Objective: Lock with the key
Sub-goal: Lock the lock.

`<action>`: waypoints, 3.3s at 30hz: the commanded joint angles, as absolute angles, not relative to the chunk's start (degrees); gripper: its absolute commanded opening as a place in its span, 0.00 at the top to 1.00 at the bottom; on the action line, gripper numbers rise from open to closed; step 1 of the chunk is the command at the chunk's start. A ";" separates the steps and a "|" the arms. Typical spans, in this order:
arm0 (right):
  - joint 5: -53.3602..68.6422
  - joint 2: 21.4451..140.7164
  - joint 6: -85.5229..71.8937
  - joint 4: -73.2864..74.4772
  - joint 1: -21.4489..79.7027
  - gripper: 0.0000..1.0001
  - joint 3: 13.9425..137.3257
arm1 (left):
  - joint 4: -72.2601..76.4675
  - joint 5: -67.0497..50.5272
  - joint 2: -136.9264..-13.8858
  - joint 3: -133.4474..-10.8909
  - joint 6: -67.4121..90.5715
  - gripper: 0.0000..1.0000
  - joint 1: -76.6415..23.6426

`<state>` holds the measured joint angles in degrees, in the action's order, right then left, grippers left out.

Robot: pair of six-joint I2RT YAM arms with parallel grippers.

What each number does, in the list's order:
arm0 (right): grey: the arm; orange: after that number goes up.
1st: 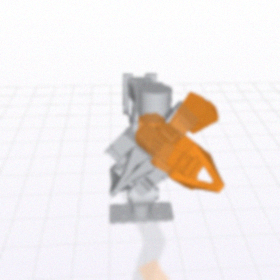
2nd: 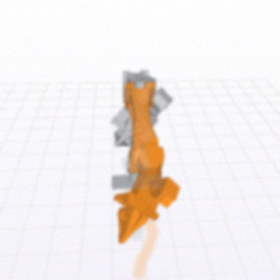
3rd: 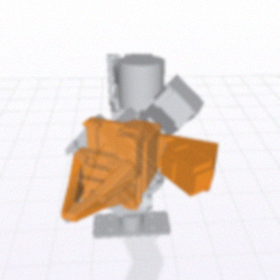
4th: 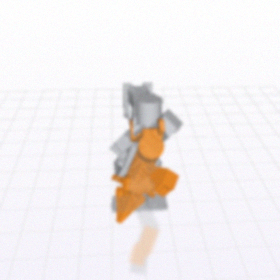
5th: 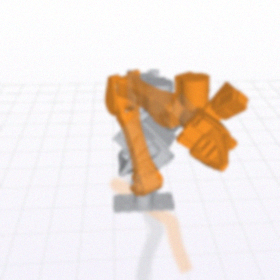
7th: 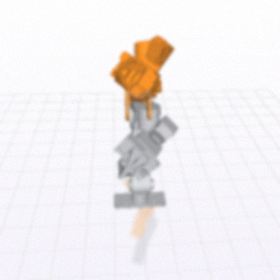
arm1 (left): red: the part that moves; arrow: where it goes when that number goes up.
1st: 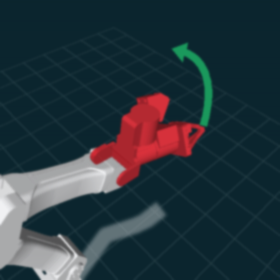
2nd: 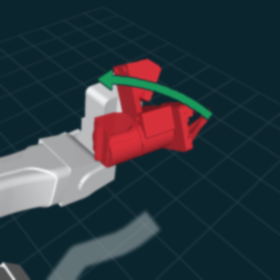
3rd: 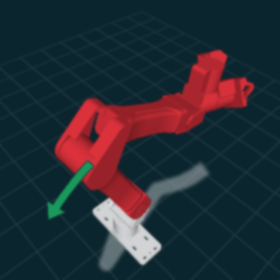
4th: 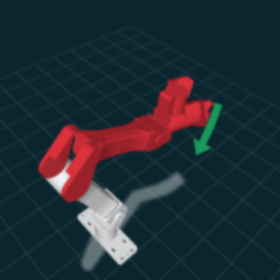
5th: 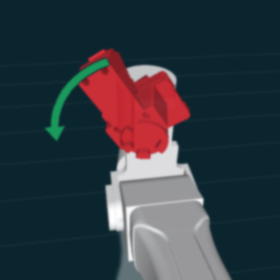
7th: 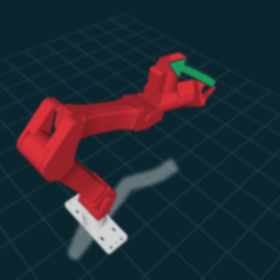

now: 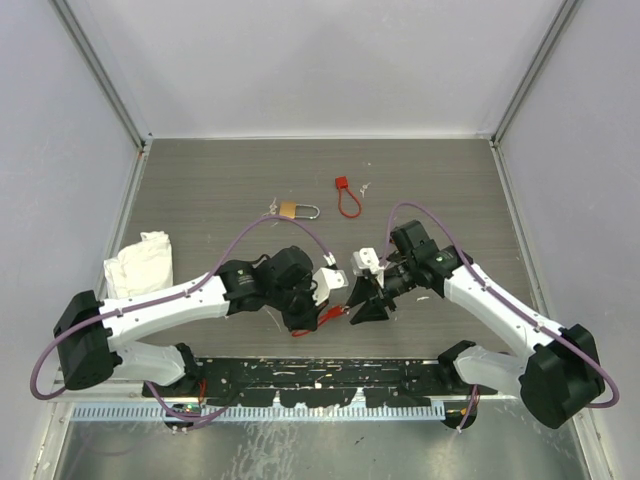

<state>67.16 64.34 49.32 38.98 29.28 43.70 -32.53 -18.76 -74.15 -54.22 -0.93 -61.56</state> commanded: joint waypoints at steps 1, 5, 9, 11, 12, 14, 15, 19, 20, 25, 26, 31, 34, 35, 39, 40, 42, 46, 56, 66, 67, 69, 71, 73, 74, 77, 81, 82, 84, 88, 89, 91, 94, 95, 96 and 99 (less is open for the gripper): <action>65.59 62.11 49.30 35.50 31.04 0.56 42.95 | -30.86 -20.41 -70.89 -56.80 -0.89 1.00 -61.88; 66.16 62.23 49.22 35.33 31.38 0.59 43.39 | -30.61 -20.48 -70.80 -56.69 -0.79 1.00 -61.88; 67.29 61.81 47.98 35.12 31.40 0.56 44.30 | -30.80 -20.69 -71.04 -56.44 -0.79 1.00 -61.88; 67.32 61.63 46.46 34.48 31.31 0.55 44.78 | -30.91 -20.90 -71.25 -56.43 -0.74 1.00 -61.93; 67.32 61.80 45.63 34.12 31.29 0.55 44.94 | -30.93 -20.99 -71.35 -56.43 -0.72 1.00 -61.88; 67.47 62.29 44.07 33.74 31.29 0.55 45.21 | -30.88 -21.09 -71.45 -56.43 -0.74 1.00 -61.91; 67.64 62.61 43.18 33.33 31.29 0.55 45.26 | -30.88 -21.09 -71.45 -56.35 -0.71 1.00 -61.88; 67.56 63.28 39.65 31.12 31.29 0.60 44.70 | -30.82 -21.18 -71.46 -56.34 -0.72 1.00 -61.88; 67.43 63.35 38.99 30.87 31.29 0.61 44.65 | -30.79 -21.25 -71.46 -56.29 -0.72 1.00 -61.88; 67.17 63.70 36.04 29.88 31.26 0.65 44.99 | -30.94 -21.19 -71.63 -56.33 -0.71 1.00 -61.88; 67.15 63.68 35.79 29.82 31.21 0.65 45.03 | -30.99 -21.14 -71.63 -56.34 -0.75 1.00 -61.87; 67.19 64.33 34.08 29.54 31.20 0.68 45.06 | -31.25 -20.93 -71.54 -56.34 -0.70 1.00 -61.90; 67.23 64.60 32.64 28.98 31.16 0.66 45.16 | -31.53 -20.87 -71.63 -56.41 -0.70 1.00 -61.89; 67.17 64.48 32.37 28.74 31.09 0.64 45.17 | -31.57 -20.89 -71.71 -56.42 -0.78 1.00 -61.90; 67.01 63.99 30.02 26.77 30.45 0.61 44.91 | -31.63 -21.26 -71.63 -56.26 -0.70 1.00 -61.88; 67.15 64.03 29.67 26.63 30.35 0.61 44.98 | -31.60 -21.36 -71.63 -56.19 -0.70 1.00 -61.88; 67.79 64.40 29.28 26.54 30.28 0.62 45.08 | -31.56 -21.37 -71.63 -56.16 -0.67 1.00 -61.88; 67.71 64.72 29.74 26.64 30.24 0.65 44.76 | -31.55 -21.45 -71.55 -56.16 -0.69 1.00 -61.93; 67.00 64.54 36.65 30.78 30.25 0.80 44.69 | -31.45 -21.94 -70.95 -56.47 -1.02 1.00 -61.88; 64.96 64.16 43.44 36.31 30.28 0.99 48.23 | -32.00 -23.38 -70.66 -55.94 -1.30 1.00 -61.88; 64.65 64.17 45.88 38.27 30.25 0.99 49.07 | -31.99 -23.72 -70.66 -55.79 -1.38 1.00 -61.88; 63.68 64.03 50.36 41.94 30.30 0.99 50.69 | -31.74 -24.58 -70.58 -55.45 -1.41 1.00 -61.74; 62.84 63.42 61.12 47.84 30.47 0.99 52.18 | -31.04 -26.82 -70.58 -54.89 -1.07 1.00 -61.17; 60.90 62.32 69.97 52.25 31.55 0.99 52.78 | -29.73 -31.42 -70.65 -54.25 -0.05 1.00 -59.82; 60.26 61.74 76.41 55.88 31.97 0.99 52.78 | -29.09 -34.06 -70.74 -53.77 0.46 1.00 -59.14; 58.81 59.67 79.37 55.92 32.96 0.99 51.69 | -26.75 -41.67 -70.99 -52.53 2.44 1.00 -56.86; 57.62 59.48 73.46 52.76 33.40 0.99 51.62 | -25.49 -47.05 -71.65 -51.14 3.59 1.00 -54.33; 57.78 60.26 70.97 52.25 33.39 0.99 52.00 | -26.15 -46.24 -71.78 -51.05 3.15 1.00 -54.08; 57.86 62.96 59.93 49.45 33.19 0.99 53.29 | -27.80 -41.64 -71.69 -51.02 2.14 1.00 -54.01; 64.04 73.14 54.11 57.04 31.10 0.99 57.26 | -28.95 -21.95 -68.44 -50.53 -0.21 1.00 -56.69; 66.05 75.13 53.42 58.11 30.46 0.99 57.50 | -28.78 -16.91 -67.35 -50.24 -1.12 1.00 -58.17; 69.32 77.57 52.39 59.18 29.19 0.99 57.33 | -28.49 -6.77 -65.58 -49.60 -2.59 1.00 -61.28; 68.81 78.36 51.67 58.38 28.74 0.99 56.94 | -30.10 0.41 -66.09 -49.28 -4.19 1.00 -64.20; 68.12 77.99 52.08 57.84 28.74 0.99 56.54 | -30.29 0.13 -66.36 -49.17 -3.82 1.00 -64.24; 67.09 77.29 52.78 57.49 28.97 0.99 56.17 | -30.03 -0.58 -66.43 -48.68 -3.33 1.00 -64.25; 61.82 72.09 53.79 53.77 30.00 0.99 53.76 | -26.61 -10.37 -65.26 -45.98 -1.24 1.00 -61.88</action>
<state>66.87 78.63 54.04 53.23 29.32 55.72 -27.11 -8.78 -67.57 -48.64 -1.93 -64.60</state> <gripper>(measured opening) 0.050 0.029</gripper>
